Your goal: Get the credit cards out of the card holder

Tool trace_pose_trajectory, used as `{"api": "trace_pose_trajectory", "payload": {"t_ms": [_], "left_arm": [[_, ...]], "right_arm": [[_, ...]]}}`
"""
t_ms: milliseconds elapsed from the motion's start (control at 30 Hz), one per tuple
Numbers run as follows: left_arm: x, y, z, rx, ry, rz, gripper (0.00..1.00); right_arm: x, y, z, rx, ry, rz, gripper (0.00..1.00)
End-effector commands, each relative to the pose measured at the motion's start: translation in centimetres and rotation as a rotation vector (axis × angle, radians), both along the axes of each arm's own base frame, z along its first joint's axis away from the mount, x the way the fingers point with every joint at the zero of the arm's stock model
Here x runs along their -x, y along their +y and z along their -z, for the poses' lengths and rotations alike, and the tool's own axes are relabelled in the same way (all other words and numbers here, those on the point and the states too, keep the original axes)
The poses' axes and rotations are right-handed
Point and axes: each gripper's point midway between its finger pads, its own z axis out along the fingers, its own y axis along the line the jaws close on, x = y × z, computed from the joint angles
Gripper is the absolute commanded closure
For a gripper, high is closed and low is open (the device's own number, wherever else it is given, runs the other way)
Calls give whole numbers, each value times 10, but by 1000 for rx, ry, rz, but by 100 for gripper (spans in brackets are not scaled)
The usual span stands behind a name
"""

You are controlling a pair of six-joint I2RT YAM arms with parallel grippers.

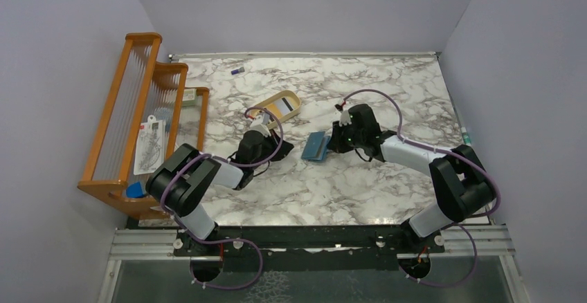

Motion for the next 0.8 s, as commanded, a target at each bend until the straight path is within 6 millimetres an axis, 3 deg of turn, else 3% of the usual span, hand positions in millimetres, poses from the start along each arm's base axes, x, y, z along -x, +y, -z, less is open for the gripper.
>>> {"api": "trace_pose_trajectory", "payload": {"t_ms": [0, 167, 200, 300, 367, 467, 667, 767], "left_arm": [[7, -8, -7, 68, -23, 49, 100], [14, -10, -11, 100, -32, 80, 100], [15, -13, -14, 107, -36, 93, 95], [17, -23, -25, 134, -52, 148, 62], [17, -27, -31, 148, -61, 166, 53], [15, -28, -35, 150, -71, 167, 52], [17, -30, -33, 155, -60, 178, 52], [20, -31, -43, 172, -76, 189, 50]], "right_arm": [[-4, -3, -1, -22, -10, 1, 81], [-6, -6, -1, -15, -11, 9, 81], [-8, -6, -4, -16, -18, 8, 83], [-14, -4, -20, -18, -52, 3, 91], [-20, -1, -34, -30, -84, 1, 98], [-25, 3, -49, -52, -114, -9, 99], [-25, 5, -55, -59, -108, -11, 99], [-29, 7, -75, -74, -144, -14, 99]]}}
